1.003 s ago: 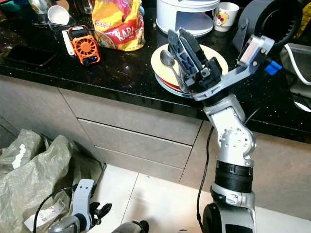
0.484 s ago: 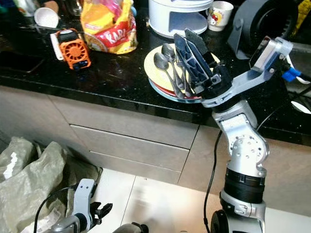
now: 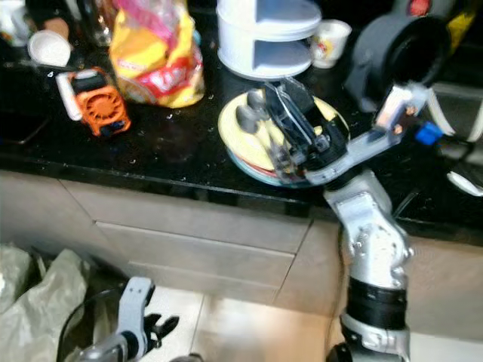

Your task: Kitchen organization

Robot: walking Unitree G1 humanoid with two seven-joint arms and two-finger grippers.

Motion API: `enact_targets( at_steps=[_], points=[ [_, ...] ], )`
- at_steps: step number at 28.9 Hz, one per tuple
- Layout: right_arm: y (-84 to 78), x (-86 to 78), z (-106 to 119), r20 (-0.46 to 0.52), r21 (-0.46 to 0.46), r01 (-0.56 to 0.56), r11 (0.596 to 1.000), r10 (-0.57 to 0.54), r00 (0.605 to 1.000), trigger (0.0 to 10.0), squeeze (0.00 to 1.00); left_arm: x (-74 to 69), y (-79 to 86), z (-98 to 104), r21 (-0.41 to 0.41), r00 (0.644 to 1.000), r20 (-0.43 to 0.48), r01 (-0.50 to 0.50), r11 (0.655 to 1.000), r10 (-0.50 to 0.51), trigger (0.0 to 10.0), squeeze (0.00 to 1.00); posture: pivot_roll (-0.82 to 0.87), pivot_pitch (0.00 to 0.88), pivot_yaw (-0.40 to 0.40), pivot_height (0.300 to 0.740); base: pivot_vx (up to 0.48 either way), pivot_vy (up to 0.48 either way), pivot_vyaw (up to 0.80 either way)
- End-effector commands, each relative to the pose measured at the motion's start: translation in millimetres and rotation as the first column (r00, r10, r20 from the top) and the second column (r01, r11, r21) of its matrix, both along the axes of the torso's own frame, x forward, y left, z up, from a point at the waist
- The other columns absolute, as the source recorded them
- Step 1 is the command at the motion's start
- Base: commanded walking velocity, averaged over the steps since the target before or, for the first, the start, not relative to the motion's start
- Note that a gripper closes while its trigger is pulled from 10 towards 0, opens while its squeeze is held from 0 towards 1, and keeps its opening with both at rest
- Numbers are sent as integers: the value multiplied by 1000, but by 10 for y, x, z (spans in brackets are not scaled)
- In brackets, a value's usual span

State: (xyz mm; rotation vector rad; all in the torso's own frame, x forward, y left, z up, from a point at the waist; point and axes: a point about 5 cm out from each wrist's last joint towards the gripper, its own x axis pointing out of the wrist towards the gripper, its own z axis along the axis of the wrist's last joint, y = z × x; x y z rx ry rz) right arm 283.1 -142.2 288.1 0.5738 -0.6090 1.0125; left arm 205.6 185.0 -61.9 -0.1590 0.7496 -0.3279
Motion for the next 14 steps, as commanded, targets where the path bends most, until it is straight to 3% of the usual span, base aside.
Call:
enact_targets(
  at_steps=[1, 3, 10, 14],
  points=[
    [-30, -29, 12, 15, 3, 11, 1000, -11, 1000, 10000, 0, -61, -36, -42, -2, 1000, -26, 15, 1000, -15, 10000, 0, 86, 114, 4, 740, 326, 0, 0],
    [-34, -26, 9, 16, 3, 19, 1000, -19, 1000, 10000, 0, -56, -35, -42, 3, 1000, -28, 8, 1000, -8, 10000, 0, 85, 113, 4, 740, 322, 0, 0],
    [-99, -20, 46, 25, 12, 43, 999, -44, 999, 10000, 0, -27, -80, -25, 7, 999, -13, 52, 999, -51, 10000, 0, 90, 111, -2, 740, 0, -43, 0],
    [-359, -7, 212, 76, -71, 199, 977, -194, 978, 10000, 0, -5, -129, -13, 7, 997, 2, 75, 997, -75, 10000, 0, 88, 116, -3, 740, 217, -355, 0]
  ],
)
